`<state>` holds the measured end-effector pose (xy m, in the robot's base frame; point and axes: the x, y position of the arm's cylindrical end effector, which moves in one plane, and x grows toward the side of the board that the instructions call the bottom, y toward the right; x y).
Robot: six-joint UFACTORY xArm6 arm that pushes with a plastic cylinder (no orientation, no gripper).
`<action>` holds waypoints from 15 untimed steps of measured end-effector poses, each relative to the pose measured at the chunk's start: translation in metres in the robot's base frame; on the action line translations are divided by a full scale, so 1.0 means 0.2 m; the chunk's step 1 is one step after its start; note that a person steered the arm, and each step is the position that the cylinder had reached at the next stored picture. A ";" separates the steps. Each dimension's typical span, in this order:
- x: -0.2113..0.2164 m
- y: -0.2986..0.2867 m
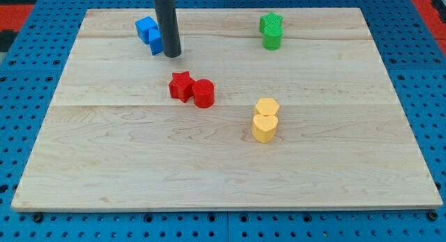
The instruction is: Place the blue triangle to the right of the blue cube
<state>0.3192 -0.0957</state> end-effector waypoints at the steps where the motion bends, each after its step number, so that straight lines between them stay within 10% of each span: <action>1: 0.00 0.10; 5: -0.01 0.03; 7: 0.22 -0.57; 8: -0.03 -0.65; 12: -0.33 0.11; 13: 0.04 -0.02; 15: -0.27 -0.36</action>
